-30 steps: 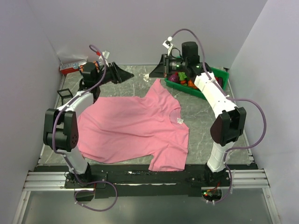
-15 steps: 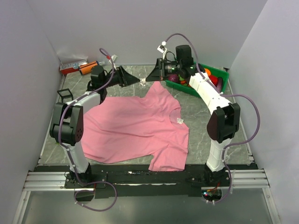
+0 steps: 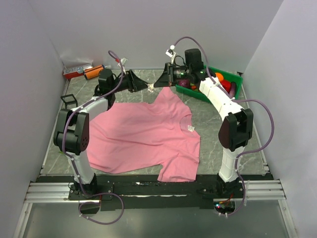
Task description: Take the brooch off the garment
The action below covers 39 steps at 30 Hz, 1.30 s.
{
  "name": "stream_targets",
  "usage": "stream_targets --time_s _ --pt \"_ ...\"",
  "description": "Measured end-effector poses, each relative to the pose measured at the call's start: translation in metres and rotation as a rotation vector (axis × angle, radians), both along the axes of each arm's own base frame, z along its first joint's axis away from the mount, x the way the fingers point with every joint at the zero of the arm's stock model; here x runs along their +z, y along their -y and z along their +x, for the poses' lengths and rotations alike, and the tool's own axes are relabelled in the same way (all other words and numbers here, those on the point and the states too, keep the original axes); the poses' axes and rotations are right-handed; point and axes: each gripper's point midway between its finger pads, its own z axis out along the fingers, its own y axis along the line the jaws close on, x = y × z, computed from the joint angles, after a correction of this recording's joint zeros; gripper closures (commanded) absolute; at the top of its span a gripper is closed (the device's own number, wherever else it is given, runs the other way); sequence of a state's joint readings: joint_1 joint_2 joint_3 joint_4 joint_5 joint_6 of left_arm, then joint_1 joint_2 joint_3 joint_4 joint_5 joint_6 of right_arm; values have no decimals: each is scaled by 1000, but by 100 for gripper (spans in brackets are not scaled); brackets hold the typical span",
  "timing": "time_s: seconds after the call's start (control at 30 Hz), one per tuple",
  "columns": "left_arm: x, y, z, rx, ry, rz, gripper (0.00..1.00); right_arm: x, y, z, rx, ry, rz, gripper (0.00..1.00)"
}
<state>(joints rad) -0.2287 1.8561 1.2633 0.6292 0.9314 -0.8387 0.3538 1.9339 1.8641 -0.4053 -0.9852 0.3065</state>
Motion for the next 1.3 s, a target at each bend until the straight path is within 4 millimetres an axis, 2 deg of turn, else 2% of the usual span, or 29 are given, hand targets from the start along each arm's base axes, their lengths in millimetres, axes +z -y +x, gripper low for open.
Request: stream_targets --time_s 0.3,0.63,0.87,1.07,1.3 --pt "-6 -6 5 59 -11 51 47 -3 1 4 -29 -2 -16 100" --pt "28 -15 1 133 87 98 46 -7 3 9 -56 -4 -32 100" --pt "22 -15 -1 133 83 121 46 -10 3 11 -68 -16 -35 100" --pt "19 -13 -3 132 88 143 45 -23 1 16 -77 -57 -42 100" --pt "15 -2 -10 114 111 195 45 -32 0 19 -83 -83 -47 100"
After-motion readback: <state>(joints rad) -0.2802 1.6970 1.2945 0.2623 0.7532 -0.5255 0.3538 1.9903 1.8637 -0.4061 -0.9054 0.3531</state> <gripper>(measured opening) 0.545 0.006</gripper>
